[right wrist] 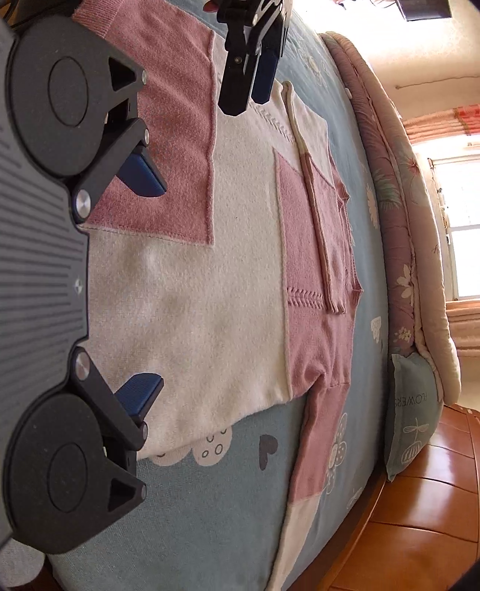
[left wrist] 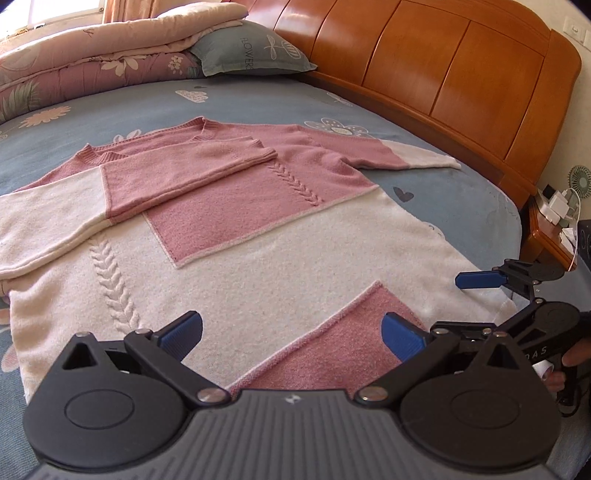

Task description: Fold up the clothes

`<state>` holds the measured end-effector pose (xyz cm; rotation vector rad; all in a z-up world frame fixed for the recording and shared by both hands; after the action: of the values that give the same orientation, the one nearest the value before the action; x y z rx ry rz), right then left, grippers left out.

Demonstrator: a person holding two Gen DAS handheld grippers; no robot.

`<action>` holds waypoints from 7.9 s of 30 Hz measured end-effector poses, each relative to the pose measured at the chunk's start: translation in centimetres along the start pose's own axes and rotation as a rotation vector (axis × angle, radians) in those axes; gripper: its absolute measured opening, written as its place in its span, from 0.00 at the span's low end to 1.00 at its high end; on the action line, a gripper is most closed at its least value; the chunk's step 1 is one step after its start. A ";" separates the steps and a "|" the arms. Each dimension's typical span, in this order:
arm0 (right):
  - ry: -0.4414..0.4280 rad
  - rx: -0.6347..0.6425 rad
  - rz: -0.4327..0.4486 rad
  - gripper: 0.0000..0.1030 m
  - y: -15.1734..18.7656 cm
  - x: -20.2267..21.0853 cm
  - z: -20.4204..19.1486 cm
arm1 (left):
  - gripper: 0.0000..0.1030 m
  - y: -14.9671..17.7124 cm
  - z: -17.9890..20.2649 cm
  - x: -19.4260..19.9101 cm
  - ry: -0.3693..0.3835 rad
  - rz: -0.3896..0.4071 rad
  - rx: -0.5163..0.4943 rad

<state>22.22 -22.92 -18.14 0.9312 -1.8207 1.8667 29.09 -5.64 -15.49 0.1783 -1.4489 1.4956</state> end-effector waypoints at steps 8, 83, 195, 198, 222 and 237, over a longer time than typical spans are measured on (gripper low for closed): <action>-0.041 -0.036 0.029 1.00 -0.6 0.0 1.5 | 0.99 0.3 -0.7 -1.7 -0.037 -0.021 0.010; -0.239 -0.461 0.031 1.00 -16.1 -13.0 18.6 | 0.99 -0.7 -4.6 -2.5 -0.121 0.097 0.037; -0.432 -0.496 0.361 1.00 -32.9 -10.5 9.4 | 0.99 -0.4 -3.4 1.9 -0.038 0.073 -0.003; -0.455 -0.481 0.355 1.00 -33.6 -10.8 8.0 | 0.99 -0.3 -3.6 2.1 -0.033 0.074 0.002; -0.218 0.218 0.006 1.00 -25.3 -20.0 -7.1 | 0.99 0.3 -3.7 1.3 -0.043 0.046 -0.009; -0.275 0.034 -0.078 1.00 -21.7 -18.8 -3.3 | 0.99 1.0 -4.3 1.0 -0.071 0.021 -0.016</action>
<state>49.55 -14.21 -14.82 1.3078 -1.8775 1.7999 30.10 -1.34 -16.62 0.2091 -1.5232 1.5072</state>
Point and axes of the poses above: each gripper's, at about its wrist camera, not at the fingertips, and x roughly against the way its jaws point, z to its right, y to its underside, the point moved 10 cm from there along -x, roughly the way its jaws point, and after that the axes turned 6 degrees about x, right-handed, at the moved point
